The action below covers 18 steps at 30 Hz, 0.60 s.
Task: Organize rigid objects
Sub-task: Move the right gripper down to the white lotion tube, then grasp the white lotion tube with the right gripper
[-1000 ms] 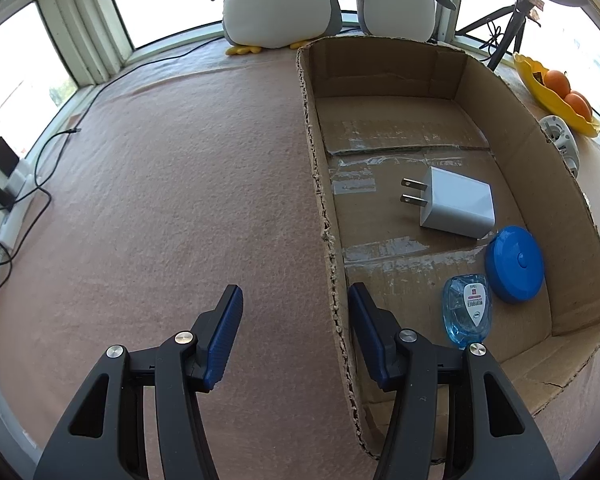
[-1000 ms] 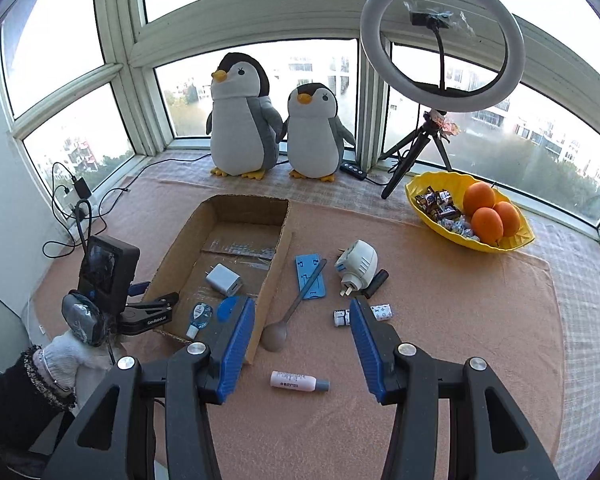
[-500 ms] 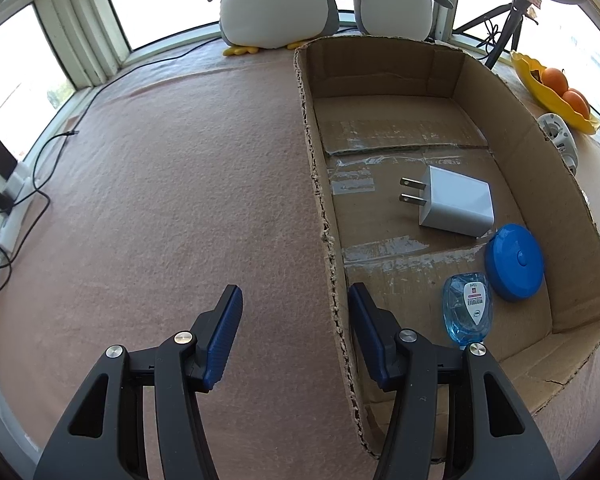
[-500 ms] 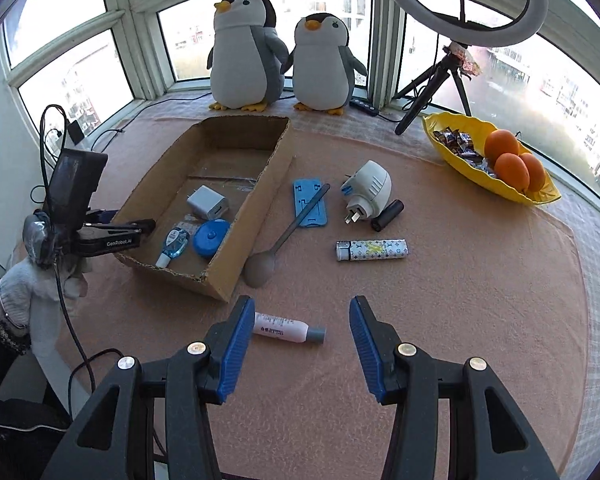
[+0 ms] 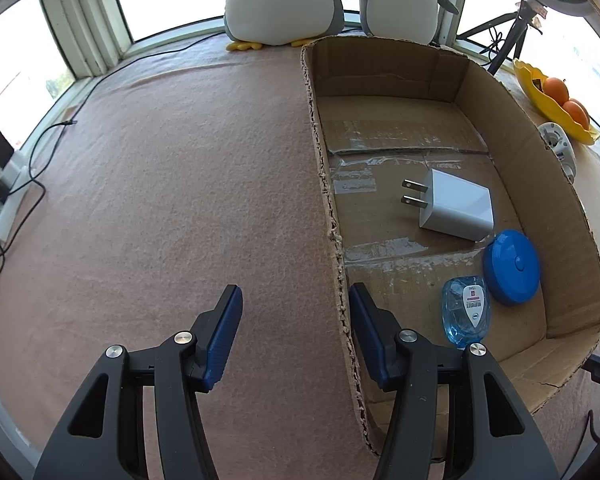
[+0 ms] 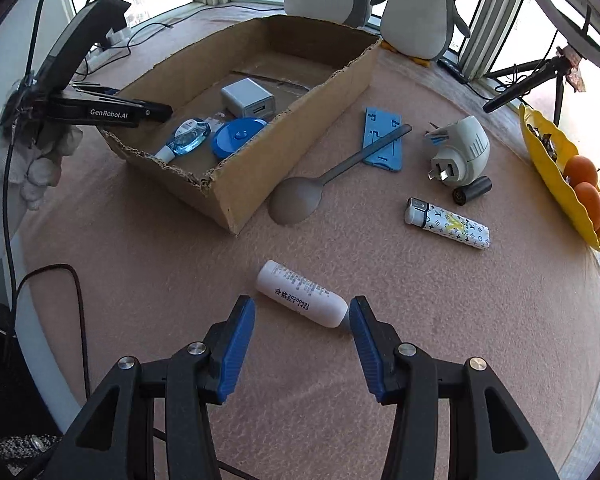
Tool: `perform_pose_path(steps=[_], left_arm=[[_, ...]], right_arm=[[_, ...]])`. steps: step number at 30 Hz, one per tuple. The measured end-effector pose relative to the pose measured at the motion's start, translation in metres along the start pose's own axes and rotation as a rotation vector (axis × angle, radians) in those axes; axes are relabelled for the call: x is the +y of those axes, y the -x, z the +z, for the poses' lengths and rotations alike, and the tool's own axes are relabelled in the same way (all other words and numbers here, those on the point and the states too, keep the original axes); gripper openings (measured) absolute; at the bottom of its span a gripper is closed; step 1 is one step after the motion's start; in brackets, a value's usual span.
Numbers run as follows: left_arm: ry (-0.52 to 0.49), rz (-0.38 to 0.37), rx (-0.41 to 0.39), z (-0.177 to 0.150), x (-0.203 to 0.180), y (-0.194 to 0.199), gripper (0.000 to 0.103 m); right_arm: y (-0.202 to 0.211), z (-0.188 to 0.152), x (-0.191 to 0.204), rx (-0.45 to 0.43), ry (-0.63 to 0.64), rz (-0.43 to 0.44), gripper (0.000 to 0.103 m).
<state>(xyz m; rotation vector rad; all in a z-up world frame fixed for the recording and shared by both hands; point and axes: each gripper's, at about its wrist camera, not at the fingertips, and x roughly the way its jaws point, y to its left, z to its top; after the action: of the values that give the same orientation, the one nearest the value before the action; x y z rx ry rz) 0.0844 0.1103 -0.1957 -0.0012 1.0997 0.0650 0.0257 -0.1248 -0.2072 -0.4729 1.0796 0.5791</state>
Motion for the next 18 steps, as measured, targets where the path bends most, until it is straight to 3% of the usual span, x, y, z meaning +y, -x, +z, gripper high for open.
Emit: perform_pose_path(steps=[3, 11, 18], left_arm=[[0.012, -0.008, 0.005, 0.001, 0.002, 0.0, 0.055], [0.029, -0.012, 0.006, 0.0, 0.003, 0.0, 0.056], [0.026, -0.007, 0.005, 0.0, 0.003, 0.0, 0.056]], right_arm=[[-0.008, 0.003, 0.007, 0.009, 0.057, -0.029, 0.045], [-0.02, 0.016, 0.002, 0.028, 0.067, -0.011, 0.044], [-0.023, 0.022, -0.014, 0.03, -0.005, 0.024, 0.025]])
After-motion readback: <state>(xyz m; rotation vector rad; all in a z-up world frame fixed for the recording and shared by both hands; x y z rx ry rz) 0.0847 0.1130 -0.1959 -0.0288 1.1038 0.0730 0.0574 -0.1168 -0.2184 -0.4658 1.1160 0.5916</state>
